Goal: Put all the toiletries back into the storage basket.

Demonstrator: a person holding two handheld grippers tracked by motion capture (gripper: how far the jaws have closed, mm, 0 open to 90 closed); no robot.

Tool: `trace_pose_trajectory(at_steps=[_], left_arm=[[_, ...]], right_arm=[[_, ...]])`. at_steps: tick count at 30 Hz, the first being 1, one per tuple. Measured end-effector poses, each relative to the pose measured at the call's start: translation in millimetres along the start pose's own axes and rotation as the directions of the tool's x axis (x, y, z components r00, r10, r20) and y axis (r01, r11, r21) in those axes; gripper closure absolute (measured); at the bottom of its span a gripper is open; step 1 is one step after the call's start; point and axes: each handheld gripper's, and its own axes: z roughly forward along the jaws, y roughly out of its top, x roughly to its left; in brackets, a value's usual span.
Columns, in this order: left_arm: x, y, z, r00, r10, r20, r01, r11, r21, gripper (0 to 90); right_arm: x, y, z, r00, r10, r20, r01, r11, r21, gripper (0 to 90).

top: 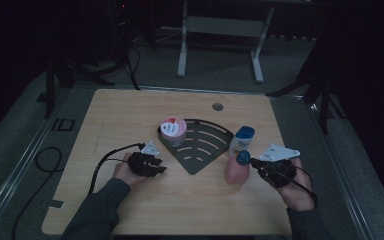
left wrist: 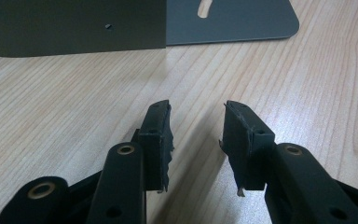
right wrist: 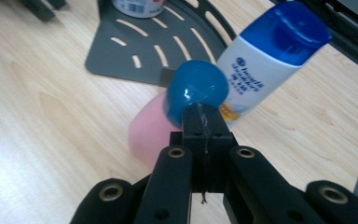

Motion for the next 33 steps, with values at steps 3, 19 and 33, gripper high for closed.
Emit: trace_pose_trajectory(at_steps=[3, 19, 33], left_arm=[[-0.1, -0.1, 0.5, 1.0000, 0.001, 0.002, -0.001, 1.0000, 0.003, 61.5], [-1.0, -0.3, 0.8, 1.0000, 0.005, 0.001, -0.005, 1.0000, 0.008, 61.4], [-0.8, -0.4, 0.8, 1.0000, 0.005, 0.004, -0.005, 0.9999, 0.009, 61.0]], right_arm=[[5.8, -2.0, -2.3, 0.9999, -0.004, -0.009, 0.004, 1.000, -0.007, 90.0], [35.9, 6.8, 6.6, 0.9947, -0.061, -0.083, 0.061, 0.998, -0.010, 90.0], [28.4, 12.6, -5.2, 0.9981, 0.011, -0.060, -0.011, 1.000, -0.002, 60.5]])
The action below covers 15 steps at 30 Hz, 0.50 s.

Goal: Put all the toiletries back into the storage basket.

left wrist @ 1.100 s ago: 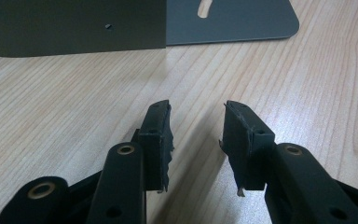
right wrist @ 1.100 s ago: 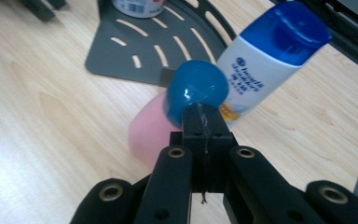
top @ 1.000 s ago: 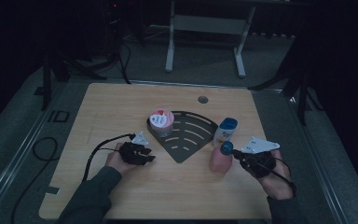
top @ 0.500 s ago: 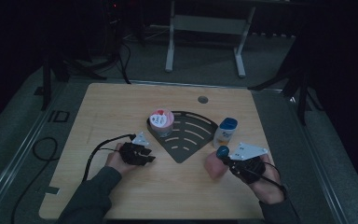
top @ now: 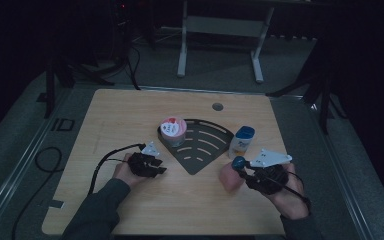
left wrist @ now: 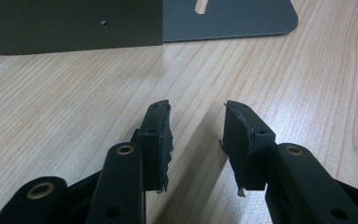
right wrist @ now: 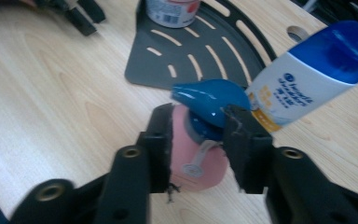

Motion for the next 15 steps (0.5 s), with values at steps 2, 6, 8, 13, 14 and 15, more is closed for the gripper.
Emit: trace_pose_trajectory(at_steps=[2, 6, 8, 13, 14, 15], left_arm=[[0.3, -0.1, 0.0, 1.0000, 0.000, 0.001, 0.000, 1.0000, -0.001, 61.1], [0.3, 0.0, 0.1, 1.0000, 0.001, 0.001, -0.001, 1.0000, -0.001, 61.0], [0.2, 0.0, 0.1, 1.0000, 0.001, 0.001, -0.001, 1.0000, -0.001, 61.0], [0.3, -0.1, -0.2, 1.0000, 0.002, 0.000, -0.002, 1.0000, 0.001, 60.9], [0.2, 0.0, -0.3, 1.0000, 0.002, -0.001, -0.002, 1.0000, 0.003, 61.0], [0.1, 0.0, -0.2, 1.0000, 0.002, -0.001, -0.002, 1.0000, 0.002, 60.9]], right_arm=[[-2.6, 0.9, 0.6, 0.9998, 0.020, 0.003, -0.020, 1.000, 0.012, 53.4], [-4.3, 3.0, 8.4, 0.9996, 0.026, 0.007, -0.026, 0.998, 0.055, 41.0], [-5.5, 4.6, 13.8, 0.9995, 0.031, 0.006, -0.031, 0.997, 0.075, 37.5], [-9.0, 9.1, 22.2, 0.9996, 0.028, -0.006, -0.028, 0.996, 0.088, 35.0], [-9.6, 10.1, 23.8, 0.9995, 0.031, -0.009, -0.030, 0.995, 0.092, 34.9], [-10.6, 10.9, 25.5, 0.9994, 0.032, -0.012, -0.031, 0.995, 0.098, 34.4]])
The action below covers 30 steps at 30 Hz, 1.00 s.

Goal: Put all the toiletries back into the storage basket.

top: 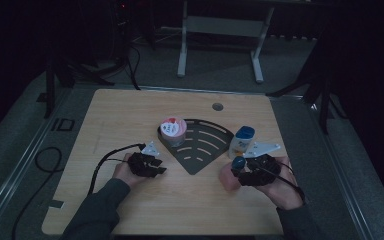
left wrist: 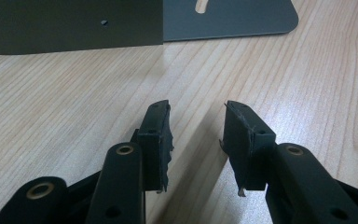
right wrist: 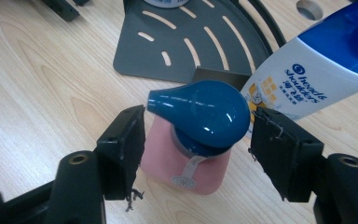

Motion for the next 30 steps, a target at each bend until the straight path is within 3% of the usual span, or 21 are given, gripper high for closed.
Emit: trace_pose_trajectory(at_steps=[30], left_arm=[[0.4, 0.1, -0.4, 1.0000, 0.003, 0.001, -0.003, 1.0000, -0.002, 61.0]], right_arm=[[-9.7, 10.1, 26.2, 0.9988, -0.027, -0.040, 0.031, 0.995, 0.095, 34.6]])
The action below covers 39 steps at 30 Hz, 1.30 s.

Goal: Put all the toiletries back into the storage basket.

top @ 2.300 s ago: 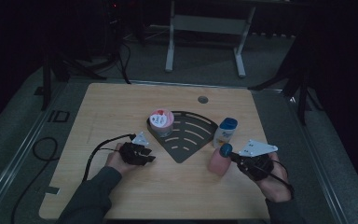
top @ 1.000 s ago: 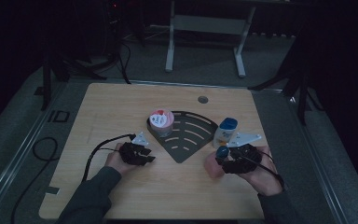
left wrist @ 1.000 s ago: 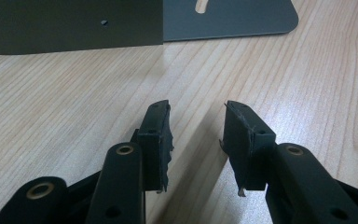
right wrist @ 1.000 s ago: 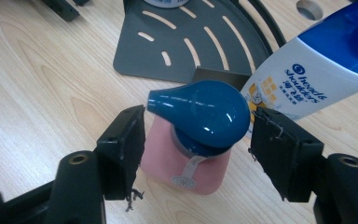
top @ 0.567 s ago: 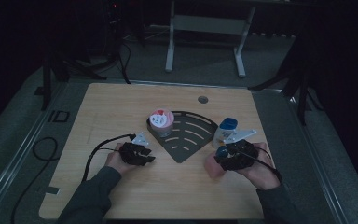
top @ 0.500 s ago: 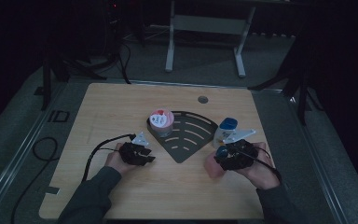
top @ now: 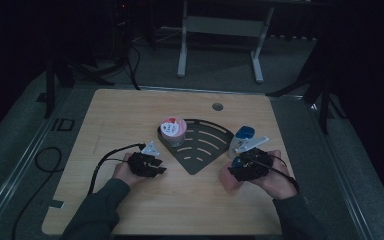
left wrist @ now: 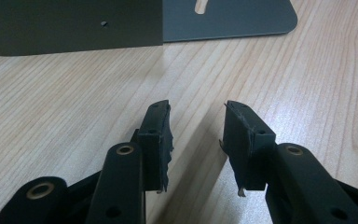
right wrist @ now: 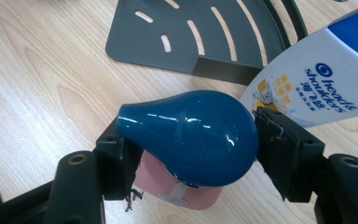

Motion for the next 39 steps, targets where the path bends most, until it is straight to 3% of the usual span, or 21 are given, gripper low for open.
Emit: trace_pose_trajectory(at_steps=[18, 26, 39], left_arm=[[-0.4, 0.1, 0.3, 1.0000, 0.000, 0.003, 0.000, 1.0000, 0.002, 61.1], [-0.5, 0.0, 0.4, 1.0000, 0.003, 0.002, -0.003, 1.0000, 0.004, 61.1], [-1.0, 0.2, 0.7, 1.0000, 0.004, 0.003, -0.004, 1.0000, 0.004, 60.9]], right_arm=[[-3.3, 8.2, 6.1, 0.9997, -0.008, -0.023, 0.009, 0.999, 0.042, 37.7], [-2.9, 12.8, 6.0, 0.9983, -0.023, -0.054, 0.027, 0.997, 0.071, 47.1], [-3.2, 15.2, 6.1, 0.9977, -0.035, -0.059, 0.040, 0.995, 0.087, 47.4]])
